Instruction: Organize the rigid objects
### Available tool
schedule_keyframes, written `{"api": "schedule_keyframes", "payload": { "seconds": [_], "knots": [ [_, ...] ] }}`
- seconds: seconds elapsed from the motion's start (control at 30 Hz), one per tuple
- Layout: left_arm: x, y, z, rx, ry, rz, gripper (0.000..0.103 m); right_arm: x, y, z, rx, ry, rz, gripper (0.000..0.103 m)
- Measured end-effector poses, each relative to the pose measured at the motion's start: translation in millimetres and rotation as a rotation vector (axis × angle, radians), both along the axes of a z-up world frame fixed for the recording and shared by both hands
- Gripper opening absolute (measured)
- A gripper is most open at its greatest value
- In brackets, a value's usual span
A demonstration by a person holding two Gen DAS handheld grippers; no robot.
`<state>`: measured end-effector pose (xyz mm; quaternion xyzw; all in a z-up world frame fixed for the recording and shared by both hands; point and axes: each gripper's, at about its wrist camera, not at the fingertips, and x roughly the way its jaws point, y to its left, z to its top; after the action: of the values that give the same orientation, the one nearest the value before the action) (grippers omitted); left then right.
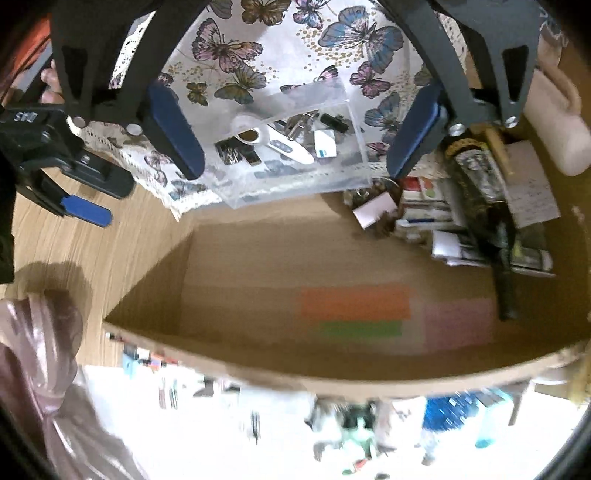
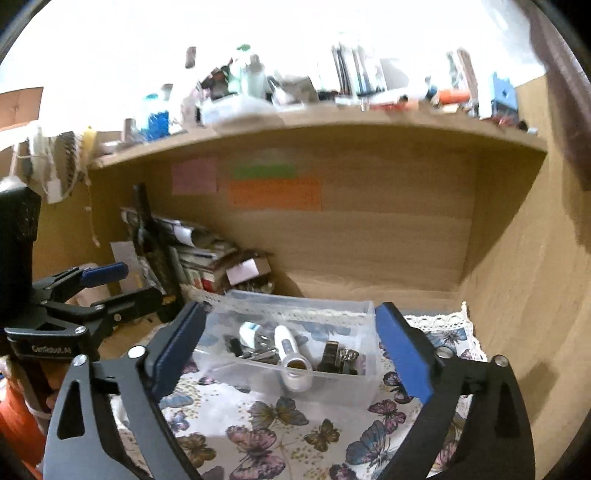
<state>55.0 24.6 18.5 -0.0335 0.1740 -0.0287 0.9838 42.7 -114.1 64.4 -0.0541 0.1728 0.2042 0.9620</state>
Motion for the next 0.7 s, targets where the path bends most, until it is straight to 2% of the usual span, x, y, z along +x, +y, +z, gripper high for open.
{"api": "schedule_keyframes", "payload": {
  "seconds": [0.1, 0.33, 0.7],
  "knots": [
    [-16, 0, 2, 0.005, -0.024, 0.004, 0.102, -16, -3, 3, 0.02, -0.035, -0.005, 0.103],
    [-38, -2, 2, 0.016, -0.052, 0.007, 0.103, -38, -5, 2, 0.035, -0.064, -0.018, 0.103],
    [-47, -4, 6, 0.021, -0.075, 0.012, 0.103, -43, -7, 3, 0.047, -0.065, -0.021, 0.103]
  ]
}}
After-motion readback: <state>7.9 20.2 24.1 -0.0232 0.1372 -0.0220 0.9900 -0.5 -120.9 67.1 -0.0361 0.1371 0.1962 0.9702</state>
